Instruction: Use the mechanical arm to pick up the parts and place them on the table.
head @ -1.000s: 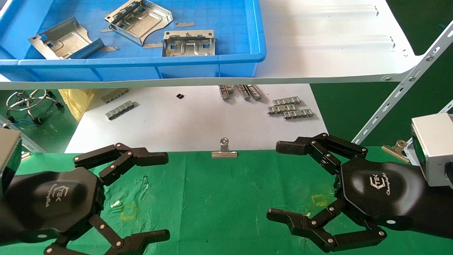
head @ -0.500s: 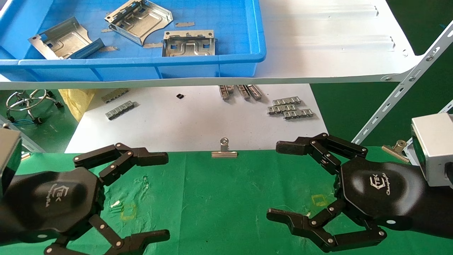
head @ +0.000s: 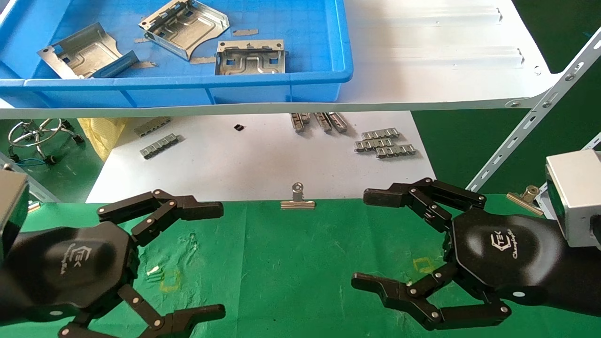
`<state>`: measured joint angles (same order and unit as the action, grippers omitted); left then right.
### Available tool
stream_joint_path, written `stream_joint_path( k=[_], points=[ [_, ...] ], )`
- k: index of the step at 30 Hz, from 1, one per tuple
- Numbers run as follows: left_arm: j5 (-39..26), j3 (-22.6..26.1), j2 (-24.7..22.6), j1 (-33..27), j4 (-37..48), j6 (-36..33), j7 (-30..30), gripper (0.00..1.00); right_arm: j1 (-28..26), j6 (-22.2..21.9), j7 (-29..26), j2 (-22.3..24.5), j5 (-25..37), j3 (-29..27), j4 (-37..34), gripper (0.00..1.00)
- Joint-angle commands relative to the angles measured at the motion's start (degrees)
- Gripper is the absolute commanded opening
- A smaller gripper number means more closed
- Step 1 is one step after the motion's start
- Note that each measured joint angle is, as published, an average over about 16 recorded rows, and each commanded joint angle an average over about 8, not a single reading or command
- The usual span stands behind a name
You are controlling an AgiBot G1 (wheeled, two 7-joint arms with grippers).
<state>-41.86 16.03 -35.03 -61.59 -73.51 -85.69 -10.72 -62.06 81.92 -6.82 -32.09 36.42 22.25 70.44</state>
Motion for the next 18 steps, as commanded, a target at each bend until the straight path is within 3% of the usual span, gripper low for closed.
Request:
stream_joint_path(
  k=[1, 18],
  points=[
    [0.0, 0.0, 0.0, 0.0, 0.0, 0.0, 0.0, 1.00, 0.0, 0.0, 0.0, 0.0, 0.0, 0.0, 0.0, 0.00],
    [0.0, 0.0, 0.0, 0.0, 0.0, 0.0, 0.0, 1.00, 0.0, 0.0, 0.0, 0.0, 0.0, 0.0, 0.0, 0.00]
  ],
)
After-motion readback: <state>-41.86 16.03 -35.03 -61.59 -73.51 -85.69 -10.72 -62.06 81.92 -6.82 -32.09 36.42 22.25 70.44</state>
